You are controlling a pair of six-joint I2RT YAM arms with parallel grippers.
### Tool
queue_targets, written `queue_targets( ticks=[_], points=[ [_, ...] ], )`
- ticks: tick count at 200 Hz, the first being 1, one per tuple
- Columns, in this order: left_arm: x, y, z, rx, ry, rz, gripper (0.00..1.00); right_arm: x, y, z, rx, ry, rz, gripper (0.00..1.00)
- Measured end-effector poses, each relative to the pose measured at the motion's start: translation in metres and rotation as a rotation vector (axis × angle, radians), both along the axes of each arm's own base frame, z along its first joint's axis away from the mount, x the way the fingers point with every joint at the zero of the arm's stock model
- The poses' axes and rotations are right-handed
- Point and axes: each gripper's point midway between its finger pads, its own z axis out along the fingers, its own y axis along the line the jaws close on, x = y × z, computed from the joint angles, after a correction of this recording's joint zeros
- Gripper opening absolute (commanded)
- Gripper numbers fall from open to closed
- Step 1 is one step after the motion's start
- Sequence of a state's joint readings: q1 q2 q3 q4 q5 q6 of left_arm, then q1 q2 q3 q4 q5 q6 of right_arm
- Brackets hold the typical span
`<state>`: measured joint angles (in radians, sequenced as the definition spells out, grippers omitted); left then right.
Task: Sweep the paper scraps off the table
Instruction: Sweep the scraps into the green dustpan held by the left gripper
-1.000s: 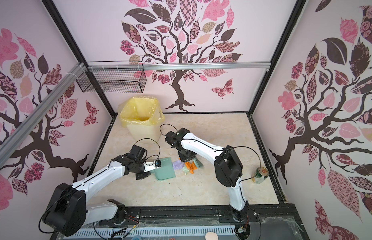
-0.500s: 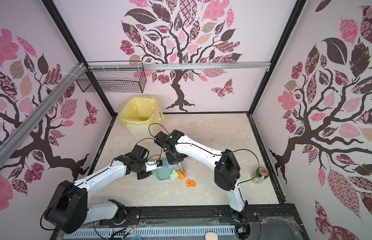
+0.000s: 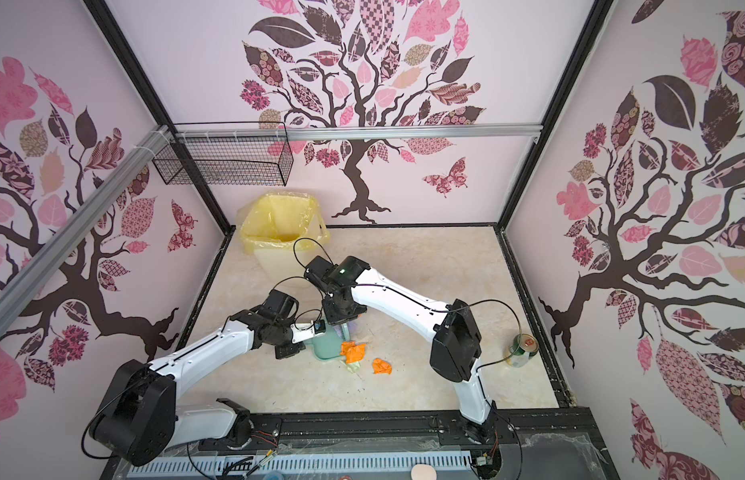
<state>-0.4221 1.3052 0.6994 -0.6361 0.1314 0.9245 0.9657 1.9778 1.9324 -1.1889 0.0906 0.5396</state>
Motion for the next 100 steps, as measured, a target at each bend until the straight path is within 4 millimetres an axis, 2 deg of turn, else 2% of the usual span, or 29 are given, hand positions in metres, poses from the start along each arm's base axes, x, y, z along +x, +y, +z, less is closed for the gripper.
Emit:
queue_targets(
  ticks=[34,52,64,80,100],
  points=[
    [-0.002,0.002,0.000,0.005,-0.027,-0.011,0.00,0.012,-0.027,0.030,-0.039,-0.100,-0.067,0.00],
    [-0.006,0.006,-0.004,0.012,-0.033,-0.016,0.00,0.013,-0.056,0.052,-0.041,-0.147,-0.120,0.00],
    [-0.009,0.008,-0.006,0.015,-0.036,-0.018,0.00,0.007,-0.079,0.060,-0.058,-0.161,-0.151,0.00],
    [-0.010,0.010,-0.007,0.012,-0.046,-0.017,0.00,-0.007,-0.112,0.058,-0.104,-0.152,-0.193,0.00],
    [-0.010,0.012,-0.008,0.010,-0.051,-0.020,0.00,-0.035,-0.145,0.033,-0.188,-0.089,-0.221,0.00]
  ],
)
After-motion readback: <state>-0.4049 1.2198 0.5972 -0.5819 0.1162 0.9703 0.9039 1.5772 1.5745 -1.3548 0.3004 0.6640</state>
